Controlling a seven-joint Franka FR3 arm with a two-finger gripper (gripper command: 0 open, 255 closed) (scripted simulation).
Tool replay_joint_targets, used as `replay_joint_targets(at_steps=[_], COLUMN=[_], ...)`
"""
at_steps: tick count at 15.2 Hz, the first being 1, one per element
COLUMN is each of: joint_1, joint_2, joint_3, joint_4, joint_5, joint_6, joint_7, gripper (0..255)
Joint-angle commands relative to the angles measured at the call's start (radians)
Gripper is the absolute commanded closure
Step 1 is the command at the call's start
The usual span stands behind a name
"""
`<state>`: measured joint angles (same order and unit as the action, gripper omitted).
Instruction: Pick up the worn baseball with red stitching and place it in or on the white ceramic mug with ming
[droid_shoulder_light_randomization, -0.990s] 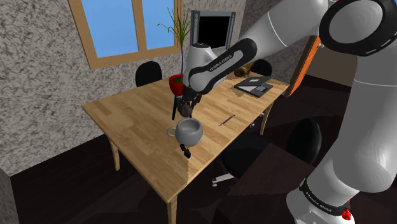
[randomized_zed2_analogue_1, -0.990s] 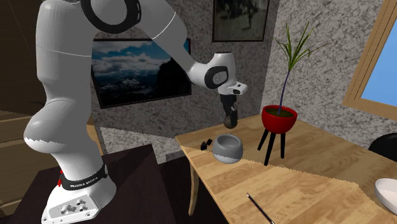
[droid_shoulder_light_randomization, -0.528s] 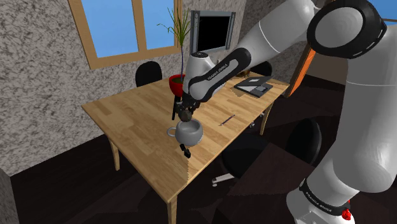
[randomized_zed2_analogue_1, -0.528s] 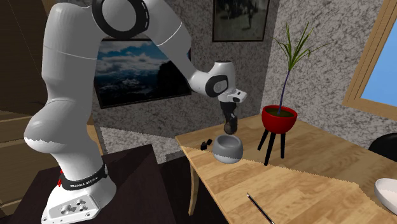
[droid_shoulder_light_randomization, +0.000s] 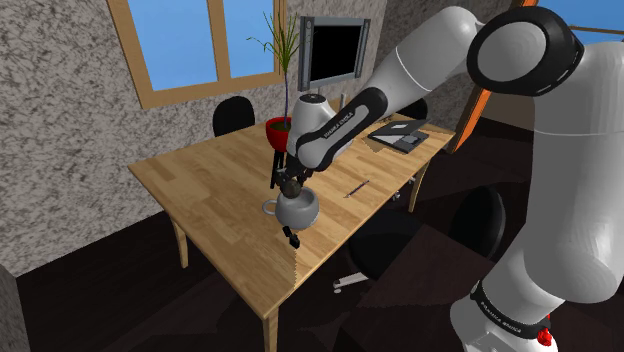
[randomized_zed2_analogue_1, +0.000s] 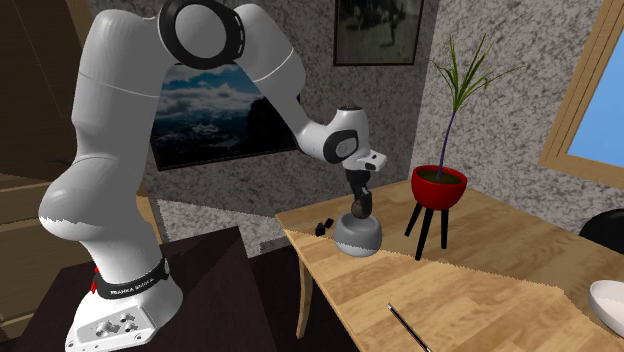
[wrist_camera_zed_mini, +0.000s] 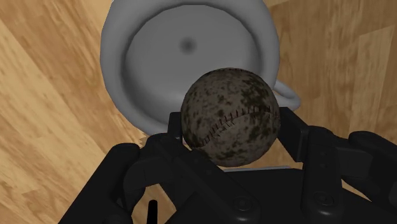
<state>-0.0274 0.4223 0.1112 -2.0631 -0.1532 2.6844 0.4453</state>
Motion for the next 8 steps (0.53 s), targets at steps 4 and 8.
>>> replay_joint_targets(at_steps=[4, 8], joint_1=[0.000, 0.000], joint_2=[0.001, 0.001], joint_3=[0.000, 0.000], joint_4=[0.000, 0.000], joint_5=[0.000, 0.000], joint_6=[0.002, 0.001], joint_7=[0.000, 0.000], gripper=[255, 0])
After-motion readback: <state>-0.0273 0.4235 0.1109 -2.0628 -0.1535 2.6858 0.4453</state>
